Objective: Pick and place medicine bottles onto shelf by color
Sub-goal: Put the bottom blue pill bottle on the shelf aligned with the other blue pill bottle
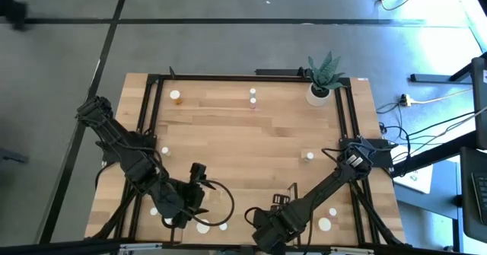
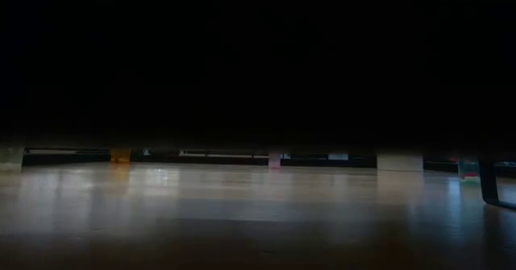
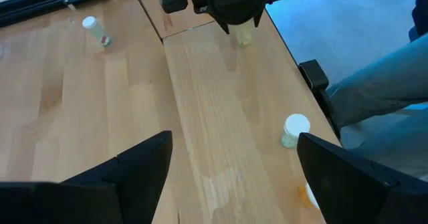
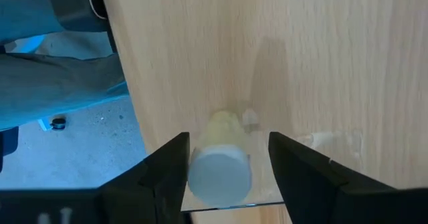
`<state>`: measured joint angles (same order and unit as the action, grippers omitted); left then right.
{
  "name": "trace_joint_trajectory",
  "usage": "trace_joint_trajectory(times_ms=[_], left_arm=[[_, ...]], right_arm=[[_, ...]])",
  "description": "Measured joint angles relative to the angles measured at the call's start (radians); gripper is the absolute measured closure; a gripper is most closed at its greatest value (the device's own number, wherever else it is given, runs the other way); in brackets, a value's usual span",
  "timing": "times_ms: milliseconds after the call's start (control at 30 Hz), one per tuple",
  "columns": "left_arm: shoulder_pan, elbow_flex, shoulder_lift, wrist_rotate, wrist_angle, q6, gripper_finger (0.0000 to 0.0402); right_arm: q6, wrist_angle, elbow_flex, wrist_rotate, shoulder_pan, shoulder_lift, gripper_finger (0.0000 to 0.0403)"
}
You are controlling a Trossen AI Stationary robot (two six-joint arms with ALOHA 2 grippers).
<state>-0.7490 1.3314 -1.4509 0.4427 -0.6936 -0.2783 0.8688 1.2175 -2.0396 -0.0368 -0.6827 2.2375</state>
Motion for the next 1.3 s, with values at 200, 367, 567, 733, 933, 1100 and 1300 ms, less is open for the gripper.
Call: trace_joint_trajectory(times_ms=[200, 367, 567, 733, 933, 1100, 1300], left_arm=[[0.000, 0.000, 0.000, 0.000, -0.006, -0.001, 0.0086], [0.000, 0.000, 0.000, 0.000, -0.013, -0.002, 0.0086], [0.000, 0.000, 0.000, 0.000, -0.024, -0.003, 0.0086], [-0.014, 0.000, 0.000, 0.000, -0.042, -0.007, 0.0086], [-0.031, 0.000, 0.003, 0.014, -0.094, -0.058, 0.0086], [-0.031, 0.000, 0.008, 0.063, -0.190, -0.174, 0.0086], [-0.033, 0.000, 0.010, 0.071, -0.344, -0.370, 0.0086]], right_arm=[[0.006, 0.004, -0.002, 0.000, -0.002, -0.008, 0.0196], [0.011, 0.010, -0.002, 0.001, -0.001, -0.008, 0.0196], [0.008, 0.042, -0.053, 0.071, -0.001, -0.010, 0.0196], [-0.028, 0.105, -0.154, 0.186, -0.001, -0.012, 0.0196], [-0.067, 0.214, -0.278, 0.405, 0.000, -0.013, 0.0196], [-0.076, 0.298, -0.300, 0.535, 0.010, -0.040, 0.0196], [-0.111, 0.353, -0.303, 0.616, 0.030, -0.063, 0.0196]])
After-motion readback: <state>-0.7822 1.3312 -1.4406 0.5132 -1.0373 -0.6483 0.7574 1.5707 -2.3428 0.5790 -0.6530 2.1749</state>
